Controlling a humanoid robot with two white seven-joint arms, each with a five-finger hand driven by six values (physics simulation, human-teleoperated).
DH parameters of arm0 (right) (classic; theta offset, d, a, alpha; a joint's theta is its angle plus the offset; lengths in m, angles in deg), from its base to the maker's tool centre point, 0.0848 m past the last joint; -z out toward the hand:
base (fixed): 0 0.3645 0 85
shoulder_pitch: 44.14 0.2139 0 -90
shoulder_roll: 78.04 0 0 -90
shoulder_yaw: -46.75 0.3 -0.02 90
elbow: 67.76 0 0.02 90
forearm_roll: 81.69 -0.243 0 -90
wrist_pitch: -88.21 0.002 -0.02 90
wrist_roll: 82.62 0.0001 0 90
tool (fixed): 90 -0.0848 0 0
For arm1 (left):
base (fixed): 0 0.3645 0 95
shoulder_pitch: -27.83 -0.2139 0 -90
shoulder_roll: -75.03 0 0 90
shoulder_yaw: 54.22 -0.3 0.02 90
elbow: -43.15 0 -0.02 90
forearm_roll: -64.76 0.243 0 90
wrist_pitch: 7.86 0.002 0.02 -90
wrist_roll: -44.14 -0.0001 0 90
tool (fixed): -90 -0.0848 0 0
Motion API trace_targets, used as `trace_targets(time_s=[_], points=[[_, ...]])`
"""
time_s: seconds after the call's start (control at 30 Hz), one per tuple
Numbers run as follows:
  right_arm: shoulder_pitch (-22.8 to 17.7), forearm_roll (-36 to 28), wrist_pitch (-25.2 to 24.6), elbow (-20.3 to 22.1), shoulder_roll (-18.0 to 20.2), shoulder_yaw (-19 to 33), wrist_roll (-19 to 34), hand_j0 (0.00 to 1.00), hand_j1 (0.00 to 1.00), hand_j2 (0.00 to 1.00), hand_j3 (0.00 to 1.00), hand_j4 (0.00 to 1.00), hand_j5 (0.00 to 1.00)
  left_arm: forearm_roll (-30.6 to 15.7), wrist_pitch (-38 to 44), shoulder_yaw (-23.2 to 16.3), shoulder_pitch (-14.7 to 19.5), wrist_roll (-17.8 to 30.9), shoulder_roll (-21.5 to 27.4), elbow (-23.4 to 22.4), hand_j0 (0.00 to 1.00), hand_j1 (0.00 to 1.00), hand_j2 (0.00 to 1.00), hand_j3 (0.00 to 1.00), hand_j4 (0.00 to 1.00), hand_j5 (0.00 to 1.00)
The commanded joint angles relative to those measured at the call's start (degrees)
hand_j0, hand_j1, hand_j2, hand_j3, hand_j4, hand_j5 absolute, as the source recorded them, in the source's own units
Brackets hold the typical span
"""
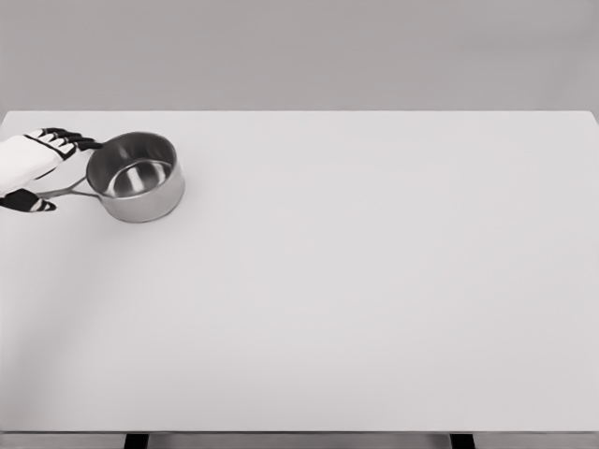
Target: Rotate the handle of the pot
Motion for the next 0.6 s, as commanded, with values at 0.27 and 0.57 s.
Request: trace_targets(time_s=[0.27, 0.57], points=[[0.0, -0.03, 0.03, 0.0, 0.0, 0.0, -0.08, 1.0, 1.0, 1.0, 1.0, 1.0, 1.0, 0.56, 0.07, 0.27, 2.37, -0.12, -0.55, -6.47, 1.0, 1.0, 1.0, 1.0, 1.0, 1.0], [0.0, -0.03, 0.03, 0.0, 0.0, 0.0, 0.01, 1.0, 1.0, 1.0, 1.0, 1.0, 1.0, 2.67, 0.07, 0.27, 4.22, -0.12, -1.34, -8.93, 1.0, 1.0, 1.0, 1.0, 1.0, 1.0]])
